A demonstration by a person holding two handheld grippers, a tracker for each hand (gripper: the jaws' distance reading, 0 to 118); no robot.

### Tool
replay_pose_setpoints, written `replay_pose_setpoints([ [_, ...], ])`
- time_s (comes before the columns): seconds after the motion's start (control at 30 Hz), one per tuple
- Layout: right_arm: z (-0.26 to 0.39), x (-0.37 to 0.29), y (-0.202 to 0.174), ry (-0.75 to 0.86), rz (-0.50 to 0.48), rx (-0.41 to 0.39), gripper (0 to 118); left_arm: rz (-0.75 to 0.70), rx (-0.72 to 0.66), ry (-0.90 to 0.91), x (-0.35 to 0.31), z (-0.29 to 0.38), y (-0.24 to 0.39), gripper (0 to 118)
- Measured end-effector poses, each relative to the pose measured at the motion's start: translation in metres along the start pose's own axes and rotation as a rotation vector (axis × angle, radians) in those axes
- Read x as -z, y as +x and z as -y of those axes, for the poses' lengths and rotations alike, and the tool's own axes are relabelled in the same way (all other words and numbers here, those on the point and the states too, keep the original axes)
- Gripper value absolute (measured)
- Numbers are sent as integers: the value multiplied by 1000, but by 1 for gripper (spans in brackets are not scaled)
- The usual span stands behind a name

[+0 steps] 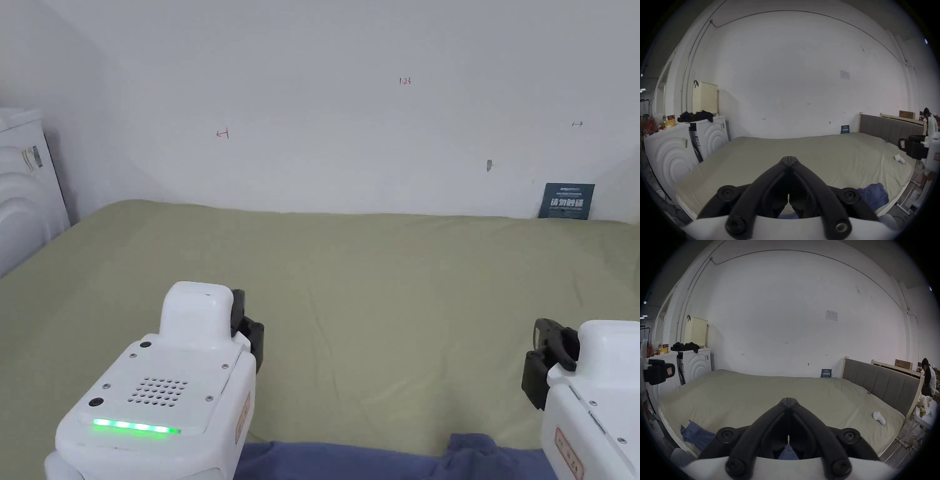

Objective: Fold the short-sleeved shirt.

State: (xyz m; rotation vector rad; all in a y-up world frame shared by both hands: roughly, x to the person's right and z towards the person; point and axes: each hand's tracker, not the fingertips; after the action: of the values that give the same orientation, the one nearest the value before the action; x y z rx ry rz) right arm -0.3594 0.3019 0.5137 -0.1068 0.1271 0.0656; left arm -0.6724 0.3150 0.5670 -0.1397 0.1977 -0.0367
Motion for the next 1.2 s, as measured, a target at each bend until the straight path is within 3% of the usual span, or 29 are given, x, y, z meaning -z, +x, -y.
replay_pose_setpoints([
  [0.23, 4, 4, -5, -30, -4, -16, 2, 5, -52, -60, 5, -7, -51, 0],
  [0.4, 16, -3, -11, -65, -18, -43, 2, 95, -213, -455, 44, 32, -142, 0],
  [0.53, 36, -5, -18, -145, -35, -54, 2, 164, -500, -781, 84, 101, -215, 0],
  [0.7, 62, 3, -29, -274, -51, -65, 2, 347, -624, -952, 128, 166, -258, 0],
  [0.83, 73, 5, -38, -315, -44, -80, 2, 350, -640, -991, 140, 175, -252, 0],
  [0.87, 73, 6, -39, -322, -42, -82, 2, 370, -661, -1000, 138, 178, -248, 4],
  [0.9, 75, 7, -40, -330, -43, -83, 2, 390, -694, -1008, 141, 182, -248, 20],
  [0.93, 76, 8, -42, -336, -41, -84, 2, 406, -715, -1019, 145, 186, -247, 66],
  [0.97, 77, 8, -43, -343, -39, -86, 2, 425, -741, -1015, 148, 191, -245, 99],
  [1.0, 78, 9, -44, -352, -41, -90, 2, 453, -735, -1031, 154, 199, -254, 118],
  [1.2, 84, 12, -46, -385, -52, -114, 2, 507, -762, -1045, 152, 197, -233, 118],
])
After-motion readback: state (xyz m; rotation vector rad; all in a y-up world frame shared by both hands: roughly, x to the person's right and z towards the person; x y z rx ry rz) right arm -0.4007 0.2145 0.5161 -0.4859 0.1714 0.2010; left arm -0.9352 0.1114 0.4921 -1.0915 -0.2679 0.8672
